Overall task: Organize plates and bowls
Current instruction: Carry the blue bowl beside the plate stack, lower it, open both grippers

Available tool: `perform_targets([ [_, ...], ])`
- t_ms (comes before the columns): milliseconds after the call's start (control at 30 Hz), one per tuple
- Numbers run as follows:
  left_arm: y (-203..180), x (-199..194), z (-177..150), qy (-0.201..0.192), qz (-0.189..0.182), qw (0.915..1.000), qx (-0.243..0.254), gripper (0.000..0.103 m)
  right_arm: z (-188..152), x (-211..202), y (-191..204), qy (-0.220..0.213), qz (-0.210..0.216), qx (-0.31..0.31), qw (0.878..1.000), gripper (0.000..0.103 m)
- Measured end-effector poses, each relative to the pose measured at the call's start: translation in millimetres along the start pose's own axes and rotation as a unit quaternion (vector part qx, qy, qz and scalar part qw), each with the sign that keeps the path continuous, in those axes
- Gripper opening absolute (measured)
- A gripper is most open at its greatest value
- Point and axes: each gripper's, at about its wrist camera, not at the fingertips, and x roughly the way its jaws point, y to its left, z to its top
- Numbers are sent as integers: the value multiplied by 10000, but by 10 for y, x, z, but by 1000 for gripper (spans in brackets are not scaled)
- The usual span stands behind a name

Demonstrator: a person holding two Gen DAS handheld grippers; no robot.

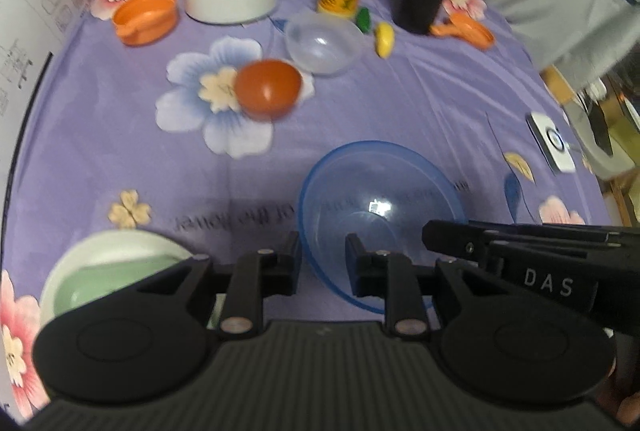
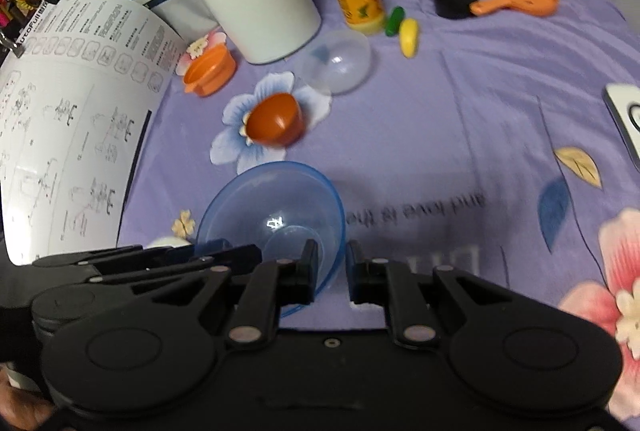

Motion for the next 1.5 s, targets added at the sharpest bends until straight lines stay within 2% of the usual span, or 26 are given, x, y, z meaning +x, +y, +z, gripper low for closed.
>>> perform_targets([
  [167, -138, 30, -149, 110, -20, 9998, 146, 22, -217, -85, -161, 91, -31, 128, 9999, 15],
  [433, -200, 75, -325, 268, -162, 9992, 250, 24, -381, -142, -259, 247, -58, 209, 9995, 16],
  [800, -182, 179, -410, 425, -287, 9983, 262, 27, -448, -104, -277, 419, -137, 241, 9987, 17],
  [967, -197, 203, -426, 381, -235, 9984, 341, 33, -454, -76, -284, 456, -138, 272, 9985, 18],
  [1133, -202, 204, -427, 339, -186, 9985, 382, 35, -454, -56, -261, 449, -160, 272, 9985, 20],
  [1233, -181, 170, -420, 246, -32, 9988, 418, 47, -451, -78, -266, 397, -224, 248, 9987, 28],
  [1300, -137, 100, -408, 59, 167, 9990, 412, 66, -443, -105, -301, 344, -259, 288, 9987, 42],
  [1333, -101, 55, -403, -66, 244, 9989, 383, 72, -435, -128, -332, 301, -281, 347, 9985, 57],
  [1367, -64, 11, -394, -183, 291, 9988, 354, 84, -426, -146, -363, 256, -303, 398, 9984, 75],
  [1400, -17, -41, -390, -325, 324, 9984, 322, 96, -417, -177, -401, 189, -314, 464, 9983, 82],
  [1433, 27, -90, -383, -439, 323, 9981, 298, 100, -407, -198, -433, 147, -296, 507, 9982, 91],
  [1500, 99, -192, -372, -623, 257, 9974, 248, 103, -387, -252, -489, 98, -235, 644, 9976, 96],
])
